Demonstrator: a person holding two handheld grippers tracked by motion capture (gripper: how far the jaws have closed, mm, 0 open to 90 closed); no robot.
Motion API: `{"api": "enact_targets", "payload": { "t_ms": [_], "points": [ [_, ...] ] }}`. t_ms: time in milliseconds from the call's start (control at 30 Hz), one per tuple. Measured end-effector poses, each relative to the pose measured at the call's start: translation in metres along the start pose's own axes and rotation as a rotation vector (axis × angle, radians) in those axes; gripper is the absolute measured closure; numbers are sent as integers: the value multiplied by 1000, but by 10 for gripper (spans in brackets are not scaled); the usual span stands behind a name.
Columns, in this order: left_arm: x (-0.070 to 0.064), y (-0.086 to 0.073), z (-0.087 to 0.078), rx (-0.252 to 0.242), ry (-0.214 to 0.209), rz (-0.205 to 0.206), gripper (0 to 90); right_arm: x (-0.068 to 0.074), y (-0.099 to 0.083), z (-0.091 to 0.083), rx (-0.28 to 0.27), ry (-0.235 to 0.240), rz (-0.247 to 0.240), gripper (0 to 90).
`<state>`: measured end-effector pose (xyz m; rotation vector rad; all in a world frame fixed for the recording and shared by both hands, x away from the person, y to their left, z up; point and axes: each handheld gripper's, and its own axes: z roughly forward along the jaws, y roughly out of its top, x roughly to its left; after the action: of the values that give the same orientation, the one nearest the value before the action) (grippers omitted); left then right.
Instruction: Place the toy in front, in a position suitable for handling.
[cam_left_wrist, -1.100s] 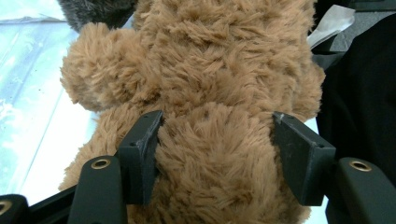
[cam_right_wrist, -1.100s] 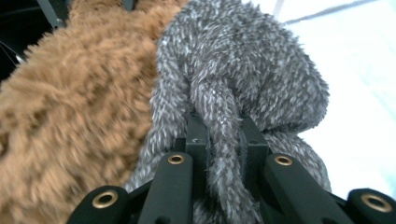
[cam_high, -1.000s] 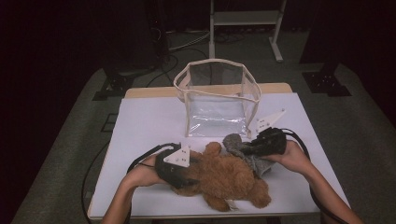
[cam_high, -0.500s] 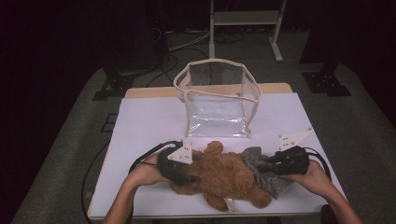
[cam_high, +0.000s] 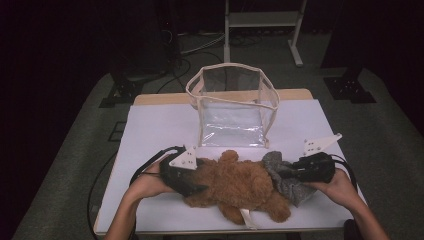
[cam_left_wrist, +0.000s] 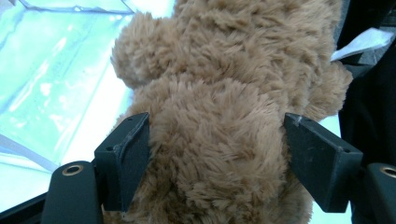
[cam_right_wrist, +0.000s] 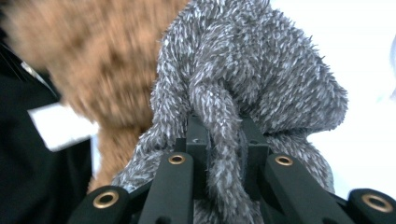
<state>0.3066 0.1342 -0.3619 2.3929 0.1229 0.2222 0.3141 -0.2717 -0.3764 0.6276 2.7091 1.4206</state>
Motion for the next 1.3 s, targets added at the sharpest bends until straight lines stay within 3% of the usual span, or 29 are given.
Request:
{"api": "enact_targets", "payload": {
  "t_ms": [133,300,467,500,533,567,600,633,733,867,900,1000,1067,1100,1233,1300],
  "points": [
    [0,1,8,9,12,2,247,17,20,-7,-66,42,-62,777],
    [-1,6,11,31,17,20,246,31,32,14,4,64,-118,777],
    [-2,3,3,3,23,12,243,22,22,24,36,33,-98,777],
    [-1,1,-1,1,28,12,240,12,13,26,34,28,-57,777],
    [-1,0,-3,2,32,11,240,12,13,26,34,28,-57,777],
    [-1,-4,-7,8,40,9,224,3,5,31,73,2,-37,777],
    [-1,-4,-7,8,40,9,219,3,5,31,73,2,-37,777],
    [-2,-8,-10,13,48,4,212,-3,-3,32,60,24,2,777],
    [-3,-16,-13,36,59,-6,200,-3,-2,24,45,12,7,777],
    [-3,-25,-10,37,31,-7,248,5,6,8,7,4,-17,776],
    [-3,-27,-6,31,22,-10,259,14,15,-2,-25,11,-44,776],
    [-2,-27,-2,16,17,-18,299,23,29,-6,-51,33,-81,776],
    [-1,-23,1,13,12,-23,317,27,34,-5,-51,40,-98,776],
    [-2,-18,6,12,2,-17,326,34,44,2,-41,53,-132,775],
    [-5,-10,13,7,5,-5,332,39,55,14,-21,75,-152,774],
    [-5,-6,17,5,8,-12,332,45,60,29,23,83,-188,775]
  ]
}}
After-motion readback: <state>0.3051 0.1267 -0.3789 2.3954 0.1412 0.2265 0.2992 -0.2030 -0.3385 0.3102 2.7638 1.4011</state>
